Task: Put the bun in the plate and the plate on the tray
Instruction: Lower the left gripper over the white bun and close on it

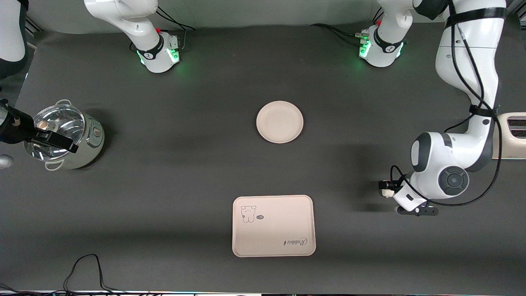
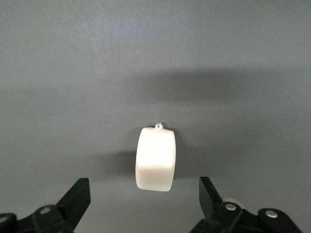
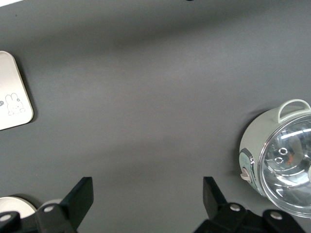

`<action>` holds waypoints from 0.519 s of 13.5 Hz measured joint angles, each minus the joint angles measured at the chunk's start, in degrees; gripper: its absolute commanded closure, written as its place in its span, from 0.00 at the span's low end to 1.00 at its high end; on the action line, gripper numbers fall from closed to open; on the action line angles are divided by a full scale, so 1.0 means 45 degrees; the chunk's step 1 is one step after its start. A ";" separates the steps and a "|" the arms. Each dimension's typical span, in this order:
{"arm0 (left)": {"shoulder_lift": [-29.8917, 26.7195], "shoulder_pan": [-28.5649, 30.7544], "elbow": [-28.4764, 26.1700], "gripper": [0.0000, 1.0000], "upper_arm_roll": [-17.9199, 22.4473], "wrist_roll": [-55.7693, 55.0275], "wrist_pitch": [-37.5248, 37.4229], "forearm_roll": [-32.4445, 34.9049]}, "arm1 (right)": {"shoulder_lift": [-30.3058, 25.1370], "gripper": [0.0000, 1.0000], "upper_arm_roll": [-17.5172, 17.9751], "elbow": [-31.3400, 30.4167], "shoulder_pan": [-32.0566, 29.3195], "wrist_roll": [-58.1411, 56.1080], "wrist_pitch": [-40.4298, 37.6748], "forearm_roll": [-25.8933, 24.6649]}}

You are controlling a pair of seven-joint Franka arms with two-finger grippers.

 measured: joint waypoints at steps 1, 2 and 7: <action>0.0008 -0.0017 -0.0413 0.00 -0.0012 0.0008 0.0536 0.0005 | -0.0083 0.00 -0.0017 -0.0046 -0.0006 0.0000 -0.0097 0.0000; 0.0012 -0.0037 -0.0787 0.00 -0.0021 0.0011 0.1059 0.0008 | -0.0198 0.00 -0.0038 -0.0133 -0.0021 -0.0001 -0.0143 0.0000; 0.0015 -0.0056 -0.1329 0.00 -0.0041 0.0017 0.1805 0.0015 | -0.0775 0.00 -0.0059 -0.0449 -0.0032 -0.0022 -0.0151 0.0000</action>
